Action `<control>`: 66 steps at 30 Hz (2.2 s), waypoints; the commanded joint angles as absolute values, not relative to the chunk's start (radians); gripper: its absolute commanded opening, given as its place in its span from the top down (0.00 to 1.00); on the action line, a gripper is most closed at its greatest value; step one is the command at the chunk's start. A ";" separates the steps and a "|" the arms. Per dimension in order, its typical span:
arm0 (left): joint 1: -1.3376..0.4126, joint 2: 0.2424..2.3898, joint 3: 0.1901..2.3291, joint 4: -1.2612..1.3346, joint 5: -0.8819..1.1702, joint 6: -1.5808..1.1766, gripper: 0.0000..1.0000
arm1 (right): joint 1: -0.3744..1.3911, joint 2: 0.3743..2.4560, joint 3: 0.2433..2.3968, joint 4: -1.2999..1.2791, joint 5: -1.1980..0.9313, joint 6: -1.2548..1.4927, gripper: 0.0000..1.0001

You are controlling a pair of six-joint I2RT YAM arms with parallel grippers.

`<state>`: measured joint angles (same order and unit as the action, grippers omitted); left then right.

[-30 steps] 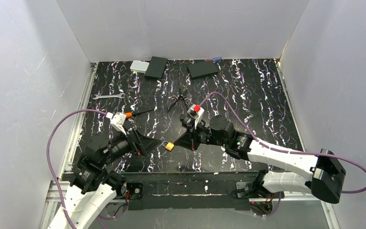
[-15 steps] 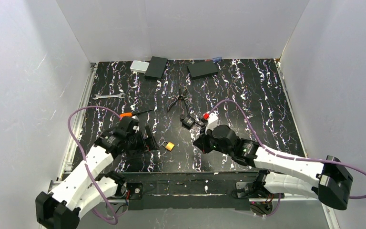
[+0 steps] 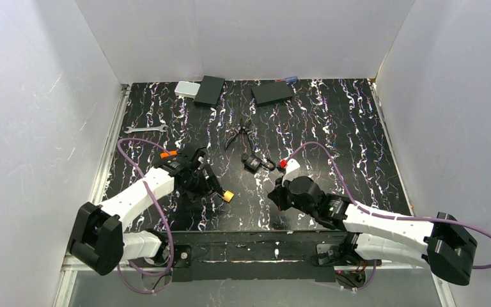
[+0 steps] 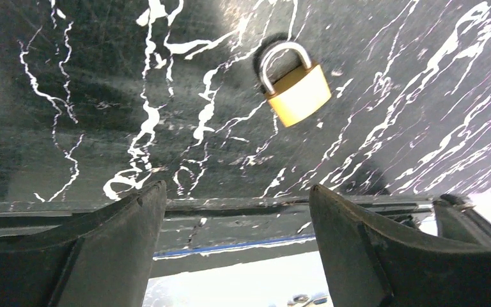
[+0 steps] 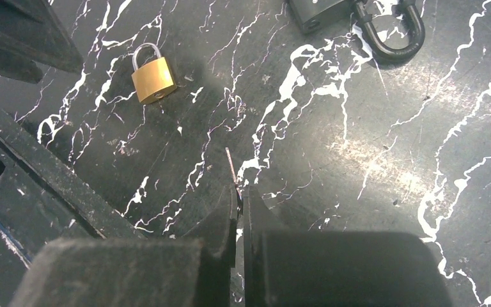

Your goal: Unlock with the key

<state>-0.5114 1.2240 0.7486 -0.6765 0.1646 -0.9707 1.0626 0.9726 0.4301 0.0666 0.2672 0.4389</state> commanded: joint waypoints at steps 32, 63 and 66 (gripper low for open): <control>-0.705 1.722 1.137 -0.861 -0.127 -1.398 0.28 | 1.051 0.848 0.317 0.179 0.363 0.493 0.99; -0.746 1.762 1.039 -0.708 -0.163 -1.431 1.00 | 1.048 0.774 0.284 0.173 0.365 0.500 0.99; -0.754 1.691 0.988 -0.670 -0.179 -1.427 1.00 | 1.047 0.760 0.280 0.175 0.363 0.499 0.99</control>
<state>-0.7326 1.7416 1.0721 -0.7395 -0.1265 -1.4269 1.0531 0.7891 0.2924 0.1375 0.3420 0.4938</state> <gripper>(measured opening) 0.374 0.044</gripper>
